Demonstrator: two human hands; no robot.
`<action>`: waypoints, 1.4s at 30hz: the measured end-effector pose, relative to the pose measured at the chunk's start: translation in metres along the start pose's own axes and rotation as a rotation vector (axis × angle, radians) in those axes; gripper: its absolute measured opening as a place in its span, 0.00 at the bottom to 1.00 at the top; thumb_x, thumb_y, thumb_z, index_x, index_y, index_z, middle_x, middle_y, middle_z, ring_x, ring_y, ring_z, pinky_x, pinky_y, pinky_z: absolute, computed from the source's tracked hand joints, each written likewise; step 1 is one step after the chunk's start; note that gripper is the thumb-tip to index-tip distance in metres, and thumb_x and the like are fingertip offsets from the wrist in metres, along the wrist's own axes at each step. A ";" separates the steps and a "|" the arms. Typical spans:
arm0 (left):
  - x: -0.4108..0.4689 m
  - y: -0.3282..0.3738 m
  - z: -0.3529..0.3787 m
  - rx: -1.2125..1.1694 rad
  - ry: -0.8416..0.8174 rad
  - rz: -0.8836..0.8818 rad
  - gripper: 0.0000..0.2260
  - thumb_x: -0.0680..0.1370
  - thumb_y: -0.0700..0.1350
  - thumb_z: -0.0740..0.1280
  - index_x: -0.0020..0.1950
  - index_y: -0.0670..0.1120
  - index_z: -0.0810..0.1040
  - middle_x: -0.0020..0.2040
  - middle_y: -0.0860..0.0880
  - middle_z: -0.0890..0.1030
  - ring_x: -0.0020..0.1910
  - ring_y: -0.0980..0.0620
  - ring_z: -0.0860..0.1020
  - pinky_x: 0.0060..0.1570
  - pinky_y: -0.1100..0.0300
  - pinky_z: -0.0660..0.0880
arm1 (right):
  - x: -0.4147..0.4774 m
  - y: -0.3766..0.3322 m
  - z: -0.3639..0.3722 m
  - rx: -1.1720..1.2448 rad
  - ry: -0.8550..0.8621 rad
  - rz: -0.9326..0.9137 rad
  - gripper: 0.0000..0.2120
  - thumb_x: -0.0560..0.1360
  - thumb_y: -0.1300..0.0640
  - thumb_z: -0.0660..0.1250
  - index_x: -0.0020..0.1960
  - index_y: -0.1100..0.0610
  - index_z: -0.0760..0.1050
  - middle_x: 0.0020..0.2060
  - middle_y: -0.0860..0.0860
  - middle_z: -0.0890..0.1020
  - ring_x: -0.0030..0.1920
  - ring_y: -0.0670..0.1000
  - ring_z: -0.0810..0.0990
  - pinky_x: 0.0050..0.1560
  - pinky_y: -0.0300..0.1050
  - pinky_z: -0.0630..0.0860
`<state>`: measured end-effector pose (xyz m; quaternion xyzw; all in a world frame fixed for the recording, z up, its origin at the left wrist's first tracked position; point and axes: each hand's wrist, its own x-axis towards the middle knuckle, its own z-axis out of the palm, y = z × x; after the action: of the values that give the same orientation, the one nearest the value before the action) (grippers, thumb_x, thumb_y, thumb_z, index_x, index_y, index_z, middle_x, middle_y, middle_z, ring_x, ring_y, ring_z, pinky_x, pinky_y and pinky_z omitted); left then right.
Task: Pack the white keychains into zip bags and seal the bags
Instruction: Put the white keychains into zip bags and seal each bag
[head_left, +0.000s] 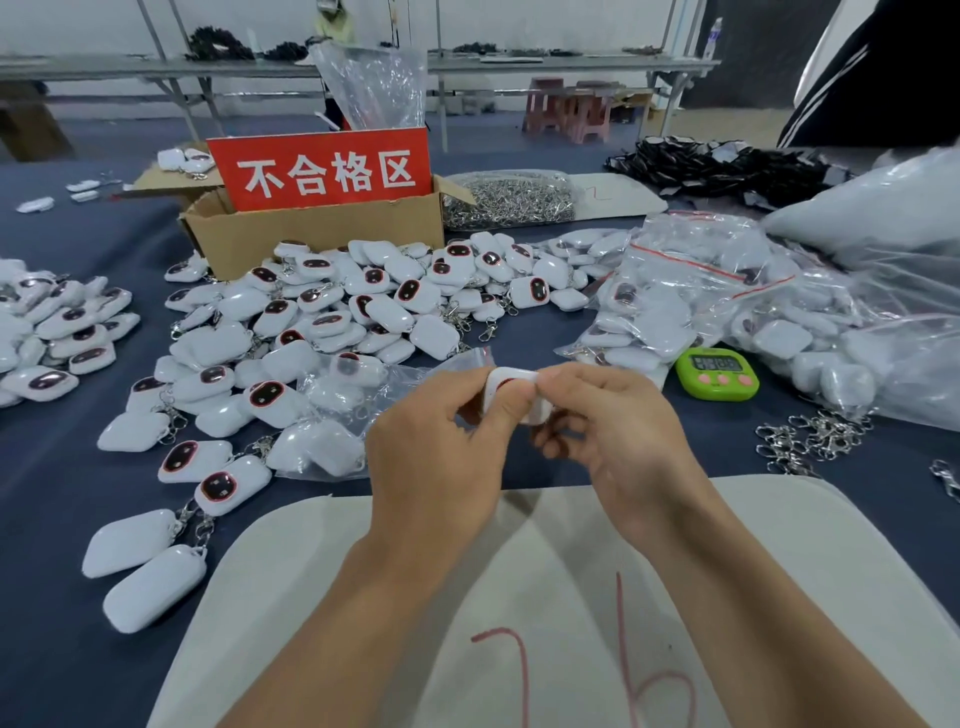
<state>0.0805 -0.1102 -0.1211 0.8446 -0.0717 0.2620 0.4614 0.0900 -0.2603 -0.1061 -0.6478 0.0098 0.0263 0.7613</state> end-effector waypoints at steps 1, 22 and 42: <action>0.001 -0.001 0.000 -0.015 0.019 -0.005 0.14 0.80 0.61 0.64 0.45 0.58 0.86 0.38 0.59 0.83 0.41 0.60 0.79 0.41 0.66 0.71 | 0.001 0.001 0.001 -0.019 0.021 0.001 0.13 0.80 0.57 0.68 0.42 0.65 0.83 0.34 0.57 0.80 0.32 0.52 0.73 0.31 0.41 0.70; 0.006 -0.003 0.000 0.474 -0.033 -0.123 0.18 0.74 0.66 0.65 0.61 0.61 0.80 0.37 0.55 0.78 0.43 0.50 0.77 0.40 0.55 0.67 | 0.006 0.004 -0.012 -0.264 0.409 -0.009 0.14 0.71 0.47 0.78 0.32 0.54 0.82 0.26 0.48 0.80 0.27 0.46 0.69 0.37 0.45 0.69; 0.004 -0.004 0.001 0.362 -0.069 0.010 0.20 0.77 0.46 0.63 0.68 0.55 0.75 0.44 0.50 0.84 0.46 0.44 0.80 0.42 0.54 0.66 | 0.023 0.016 0.025 -0.276 -0.289 0.012 0.23 0.78 0.74 0.56 0.58 0.56 0.84 0.53 0.51 0.88 0.55 0.51 0.86 0.58 0.47 0.80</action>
<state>0.0854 -0.1084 -0.1226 0.9219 -0.0434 0.2441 0.2977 0.1116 -0.2326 -0.1186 -0.7355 -0.0997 0.1246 0.6584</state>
